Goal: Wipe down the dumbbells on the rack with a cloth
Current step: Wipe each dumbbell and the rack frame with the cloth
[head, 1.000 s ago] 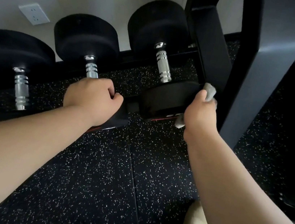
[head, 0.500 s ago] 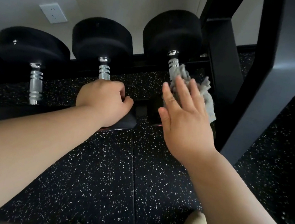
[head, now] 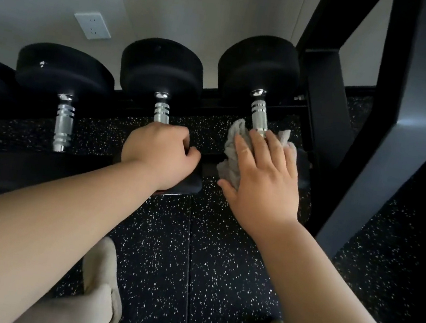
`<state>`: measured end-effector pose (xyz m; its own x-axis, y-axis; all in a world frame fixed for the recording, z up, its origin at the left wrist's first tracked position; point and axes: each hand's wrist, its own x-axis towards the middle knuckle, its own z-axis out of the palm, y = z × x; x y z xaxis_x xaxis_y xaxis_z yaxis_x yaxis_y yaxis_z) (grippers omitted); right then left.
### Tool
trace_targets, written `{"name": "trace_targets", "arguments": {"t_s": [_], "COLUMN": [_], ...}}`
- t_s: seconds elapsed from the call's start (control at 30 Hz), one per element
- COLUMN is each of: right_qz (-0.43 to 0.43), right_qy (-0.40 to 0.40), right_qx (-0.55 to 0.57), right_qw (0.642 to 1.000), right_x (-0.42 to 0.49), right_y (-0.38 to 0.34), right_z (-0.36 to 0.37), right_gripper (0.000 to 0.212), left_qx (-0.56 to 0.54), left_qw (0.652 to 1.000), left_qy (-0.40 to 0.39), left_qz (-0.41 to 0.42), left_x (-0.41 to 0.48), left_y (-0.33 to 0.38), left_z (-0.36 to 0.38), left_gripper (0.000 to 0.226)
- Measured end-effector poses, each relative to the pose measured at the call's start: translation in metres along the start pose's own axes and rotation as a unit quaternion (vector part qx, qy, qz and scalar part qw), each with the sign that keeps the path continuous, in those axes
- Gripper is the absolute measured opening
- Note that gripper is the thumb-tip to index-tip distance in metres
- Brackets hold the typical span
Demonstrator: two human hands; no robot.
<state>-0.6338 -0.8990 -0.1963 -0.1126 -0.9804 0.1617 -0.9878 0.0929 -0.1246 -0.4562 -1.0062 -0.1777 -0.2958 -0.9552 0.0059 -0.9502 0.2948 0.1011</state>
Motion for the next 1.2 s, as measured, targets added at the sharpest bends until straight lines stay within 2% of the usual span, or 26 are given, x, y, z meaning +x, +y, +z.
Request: {"name": "trace_targets", "arguments": {"t_s": [0.17, 0.33, 0.43, 0.53, 0.6, 0.7, 0.73, 0.87, 0.97, 1.07, 1.17, 1.2], "right_qz": [-0.039, 0.090, 0.111, 0.166, 0.197, 0.222, 0.207, 0.162, 0.194, 0.243, 0.223, 0.227], "right_qy": [-0.009, -0.014, -0.046, -0.087, -0.138, -0.313, -0.350, -0.390, -0.373, -0.253, -0.211, -0.218], "right_qx": [0.009, 0.087, 0.055, 0.053, 0.054, 0.044, 0.036, -0.006, 0.037, 0.148, 0.113, 0.120], "right_qw": [0.999, 0.992, 0.991, 0.981, 0.969, 0.923, 0.913, 0.906, 0.907, 0.925, 0.945, 0.941], "right_x": [-0.003, 0.012, 0.045, 0.099, 0.134, 0.159, 0.160, 0.157, 0.163, 0.173, 0.180, 0.180], "right_y": [0.006, 0.023, 0.021, 0.019, 0.022, 0.026, 0.030, 0.047, 0.050, 0.041, 0.035, 0.035], "right_z": [-0.003, -0.009, -0.012, -0.029, -0.028, -0.017, -0.015, -0.018, -0.017, -0.008, 0.003, 0.005], "right_gripper": [0.072, 0.069, 0.067, 0.055, 0.050, 0.051, 0.053, 0.051, 0.051, 0.052, 0.062, 0.062], "left_qx": [0.003, 0.008, -0.004, -0.004, -0.005, -0.002, -0.001, 0.008, 0.018, 0.023, 0.027, 0.026], "left_qw": [1.000, 1.000, 0.999, 0.999, 0.999, 0.999, 0.998, 0.998, 0.998, 0.998, 0.997, 0.997], "left_qy": [-0.002, 0.011, 0.030, 0.031, 0.032, 0.037, 0.038, 0.033, 0.028, 0.022, 0.029, 0.029], "left_qz": [0.008, 0.021, 0.032, 0.037, 0.037, 0.040, 0.042, 0.053, 0.056, 0.058, 0.061, 0.061], "left_x": [0.000, 0.001, 0.002, 0.003, 0.005, 0.007, 0.007, 0.008, 0.009, 0.009, 0.008, 0.008], "left_y": [0.001, -0.002, -0.004, -0.005, -0.007, -0.008, -0.008, -0.009, -0.010, -0.009, -0.008, -0.008], "left_z": [-0.002, 0.003, 0.008, 0.011, 0.014, 0.018, 0.019, 0.021, 0.021, 0.019, 0.017, 0.017], "left_gripper": [0.029, 0.031, 0.030, 0.031, 0.032, 0.037, 0.040, 0.047, 0.049, 0.048, 0.045, 0.044]}}
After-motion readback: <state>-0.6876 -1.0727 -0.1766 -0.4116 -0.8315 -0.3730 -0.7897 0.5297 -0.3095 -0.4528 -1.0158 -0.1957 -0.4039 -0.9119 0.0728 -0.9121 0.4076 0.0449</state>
